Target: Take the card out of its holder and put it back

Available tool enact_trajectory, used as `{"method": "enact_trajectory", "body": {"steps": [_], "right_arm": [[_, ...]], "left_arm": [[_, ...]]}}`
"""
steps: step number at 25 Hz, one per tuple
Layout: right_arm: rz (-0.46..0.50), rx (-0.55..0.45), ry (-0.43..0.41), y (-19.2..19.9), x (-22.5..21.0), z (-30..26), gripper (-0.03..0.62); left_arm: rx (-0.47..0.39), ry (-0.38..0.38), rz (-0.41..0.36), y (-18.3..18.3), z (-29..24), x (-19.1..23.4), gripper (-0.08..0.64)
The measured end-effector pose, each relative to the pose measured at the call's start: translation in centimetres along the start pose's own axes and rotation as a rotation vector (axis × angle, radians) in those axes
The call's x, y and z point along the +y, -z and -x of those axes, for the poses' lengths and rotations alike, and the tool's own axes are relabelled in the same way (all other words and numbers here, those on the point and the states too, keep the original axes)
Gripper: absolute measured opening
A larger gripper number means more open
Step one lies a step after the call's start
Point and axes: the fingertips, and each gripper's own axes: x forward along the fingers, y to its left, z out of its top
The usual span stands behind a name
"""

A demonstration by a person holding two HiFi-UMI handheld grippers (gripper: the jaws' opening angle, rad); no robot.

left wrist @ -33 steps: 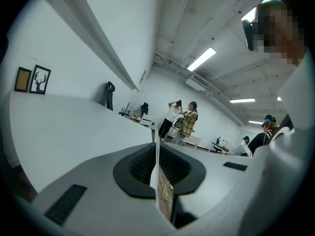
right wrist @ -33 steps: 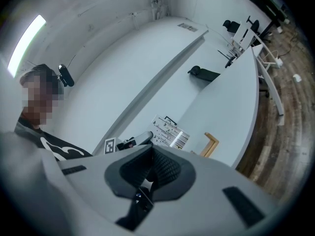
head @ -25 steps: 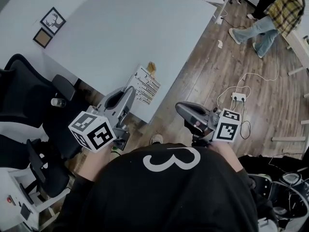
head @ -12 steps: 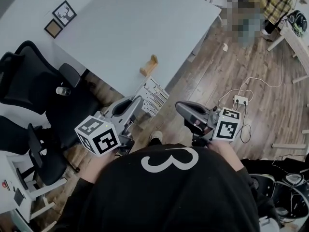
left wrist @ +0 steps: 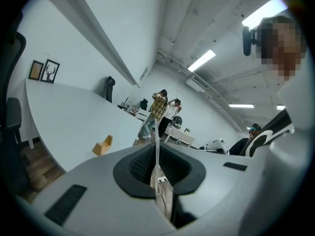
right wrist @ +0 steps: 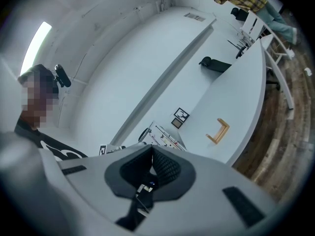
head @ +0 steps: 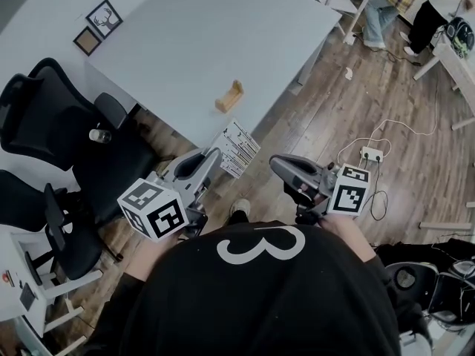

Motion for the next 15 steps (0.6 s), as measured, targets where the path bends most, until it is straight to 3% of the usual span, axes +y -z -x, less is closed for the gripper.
{"method": "enact_trajectory", "body": {"steps": [3, 15], "right_arm": [[0.002, -0.003, 0.003, 0.05, 0.01, 0.09, 0.011], [0.009, -0.011, 0.005, 0.25, -0.1, 0.22, 0.011]], "left_arm": [[-0.006, 0.009, 0.032, 0.02, 0.0, 0.11, 0.026], [-0.011, 0.014, 0.031, -0.08, -0.24, 0.37, 0.026]]}}
